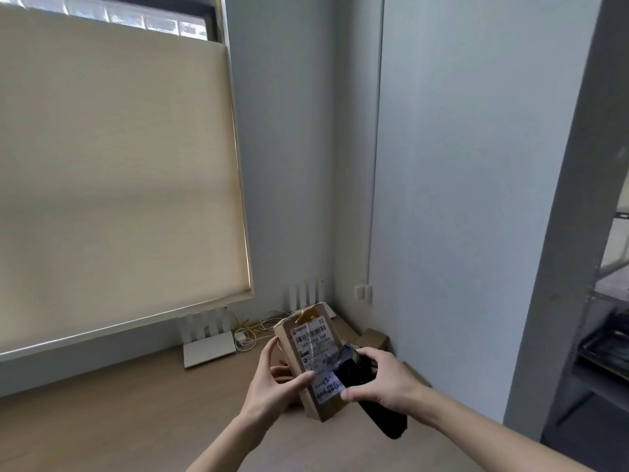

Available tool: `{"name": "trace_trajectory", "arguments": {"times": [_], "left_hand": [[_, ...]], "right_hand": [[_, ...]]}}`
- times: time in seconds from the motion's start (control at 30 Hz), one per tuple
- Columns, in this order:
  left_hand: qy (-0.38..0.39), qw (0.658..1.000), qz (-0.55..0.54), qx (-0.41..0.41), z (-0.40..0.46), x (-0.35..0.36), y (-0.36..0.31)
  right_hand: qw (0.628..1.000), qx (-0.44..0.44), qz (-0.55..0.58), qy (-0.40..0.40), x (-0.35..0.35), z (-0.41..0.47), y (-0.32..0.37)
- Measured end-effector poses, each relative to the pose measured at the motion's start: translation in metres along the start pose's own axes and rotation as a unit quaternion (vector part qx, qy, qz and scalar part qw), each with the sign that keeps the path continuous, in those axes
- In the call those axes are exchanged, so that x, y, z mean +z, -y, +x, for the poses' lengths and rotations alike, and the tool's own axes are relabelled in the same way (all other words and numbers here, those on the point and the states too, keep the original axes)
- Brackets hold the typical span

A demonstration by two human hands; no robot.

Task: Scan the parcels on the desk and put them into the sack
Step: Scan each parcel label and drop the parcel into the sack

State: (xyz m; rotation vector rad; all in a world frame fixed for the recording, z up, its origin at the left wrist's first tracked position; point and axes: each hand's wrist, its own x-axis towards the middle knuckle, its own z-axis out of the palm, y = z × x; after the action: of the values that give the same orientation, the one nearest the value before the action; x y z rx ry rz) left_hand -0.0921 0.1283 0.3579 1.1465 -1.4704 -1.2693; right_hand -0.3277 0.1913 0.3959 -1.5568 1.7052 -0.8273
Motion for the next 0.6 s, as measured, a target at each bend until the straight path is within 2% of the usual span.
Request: {"name": "trace_trajectory", "arguments": {"times": [0.13, 0.3, 0.47, 0.6], "left_hand": [[-0.029, 0.999, 0.024, 0.025, -0.002, -0.003, -0.004], [-0.043, 0.999, 0.017, 0.011, -0.003, -0.004, -0.004], [-0.093, 0.992, 0.077, 0.032, -0.004, -0.008, -0.005], [-0.121, 0.984, 0.12, 0.046, -0.002, -0.013, -0.003]], "right_hand": [[0.999, -0.012, -0.027, 0.014, -0.004, 0.0, 0.008], [0.996, -0.004, -0.084, 0.011, -0.009, 0.004, 0.014], [0.97, 0.0, -0.241, -0.037, -0.01, 0.005, 0.028], [0.942, 0.014, -0.334, -0.04, -0.009, 0.008, 0.032]]}}
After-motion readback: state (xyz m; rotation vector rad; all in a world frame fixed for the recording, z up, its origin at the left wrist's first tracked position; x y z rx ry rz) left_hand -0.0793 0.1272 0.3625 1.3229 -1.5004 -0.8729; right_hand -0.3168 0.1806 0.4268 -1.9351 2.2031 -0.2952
